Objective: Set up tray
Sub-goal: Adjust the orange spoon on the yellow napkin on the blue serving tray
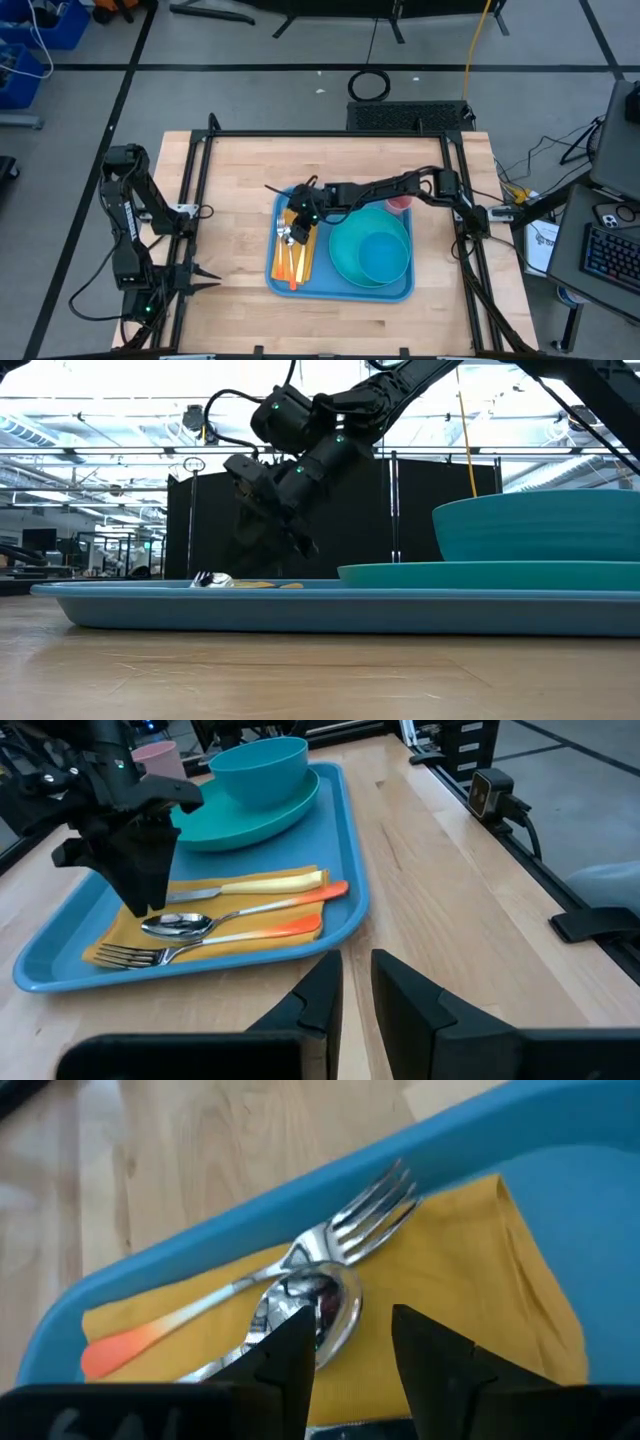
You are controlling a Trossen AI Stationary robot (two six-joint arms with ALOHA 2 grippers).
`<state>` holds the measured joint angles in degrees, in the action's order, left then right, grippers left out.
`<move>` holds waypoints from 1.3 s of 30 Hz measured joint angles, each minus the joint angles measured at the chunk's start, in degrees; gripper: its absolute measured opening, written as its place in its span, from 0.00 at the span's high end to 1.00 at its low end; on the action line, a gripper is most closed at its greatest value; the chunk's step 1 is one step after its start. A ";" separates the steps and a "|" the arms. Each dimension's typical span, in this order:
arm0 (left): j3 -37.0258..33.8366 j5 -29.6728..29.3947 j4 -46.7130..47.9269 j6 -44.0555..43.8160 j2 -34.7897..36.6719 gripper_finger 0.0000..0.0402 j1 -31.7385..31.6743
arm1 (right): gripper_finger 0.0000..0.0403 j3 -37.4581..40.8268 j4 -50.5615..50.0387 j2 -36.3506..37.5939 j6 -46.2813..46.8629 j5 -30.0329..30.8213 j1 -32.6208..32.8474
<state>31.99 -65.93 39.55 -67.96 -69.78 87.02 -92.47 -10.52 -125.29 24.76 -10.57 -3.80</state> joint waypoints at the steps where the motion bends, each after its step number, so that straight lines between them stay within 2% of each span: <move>1: 0.00 0.02 0.02 0.00 0.00 0.84 0.00 | 0.69 0.00 0.07 0.00 -0.04 -0.01 -0.05; 31: 0.00 0.07 0.13 0.00 0.02 0.84 0.00 | 0.70 -0.04 4.04 -1.98 0.25 -3.01 0.13; 39: 0.00 0.07 0.36 -0.03 0.04 0.84 0.00 | 0.80 -0.04 6.71 -4.97 2.00 -5.49 0.09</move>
<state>31.99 -65.87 39.90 -67.99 -69.73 87.02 -92.51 -3.81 -130.26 26.75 -16.06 -3.70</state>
